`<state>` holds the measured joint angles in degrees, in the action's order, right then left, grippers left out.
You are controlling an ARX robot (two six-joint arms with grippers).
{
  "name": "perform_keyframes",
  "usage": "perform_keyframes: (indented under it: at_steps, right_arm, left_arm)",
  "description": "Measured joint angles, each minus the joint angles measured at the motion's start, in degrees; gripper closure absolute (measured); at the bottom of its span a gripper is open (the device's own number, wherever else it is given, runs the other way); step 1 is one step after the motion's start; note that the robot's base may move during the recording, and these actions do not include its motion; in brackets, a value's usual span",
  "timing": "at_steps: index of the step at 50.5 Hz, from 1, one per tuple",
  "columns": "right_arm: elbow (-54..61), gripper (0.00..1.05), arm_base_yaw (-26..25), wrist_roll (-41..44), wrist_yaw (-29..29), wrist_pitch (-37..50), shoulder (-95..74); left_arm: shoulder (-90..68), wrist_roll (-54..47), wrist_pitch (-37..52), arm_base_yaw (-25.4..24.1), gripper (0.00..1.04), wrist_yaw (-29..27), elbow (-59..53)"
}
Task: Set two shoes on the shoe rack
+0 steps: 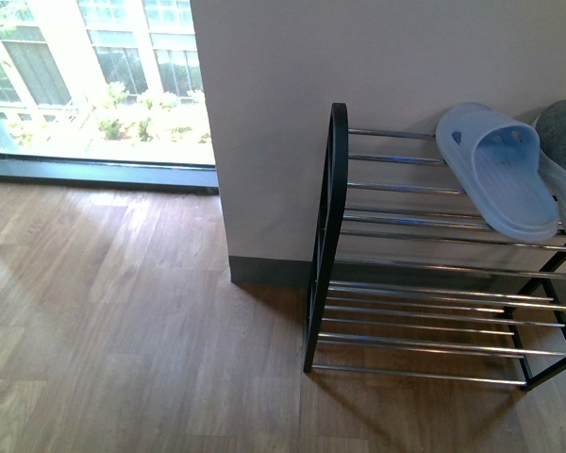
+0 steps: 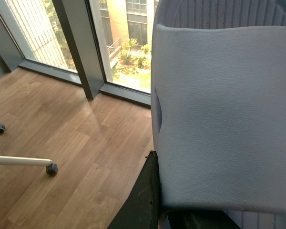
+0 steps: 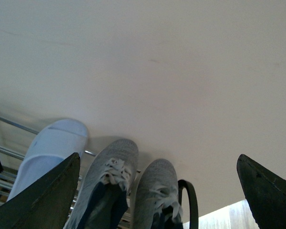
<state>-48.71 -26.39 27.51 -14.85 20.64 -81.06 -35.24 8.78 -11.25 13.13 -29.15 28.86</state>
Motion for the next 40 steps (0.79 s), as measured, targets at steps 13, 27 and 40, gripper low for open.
perform_keyframes:
  at_steps: [13, 27, 40]
  right_arm:
    - [18.95, 0.25, -0.13, -15.37, -8.74, 17.46, 9.55]
    - [32.17, 0.69, 8.07, -25.68, -2.78, 22.67, 20.68]
    - [39.15, 1.03, 14.05, -26.80, 3.08, 20.48, 29.83]
  left_arm:
    - [0.00, 0.00, 0.00, 0.00, 1.03, 0.00, 0.00]
    - [0.00, 0.00, 0.00, -0.02, 1.03, -0.07, 0.00]
    - [0.00, 0.00, 0.00, 0.00, 1.03, -0.02, 0.00]
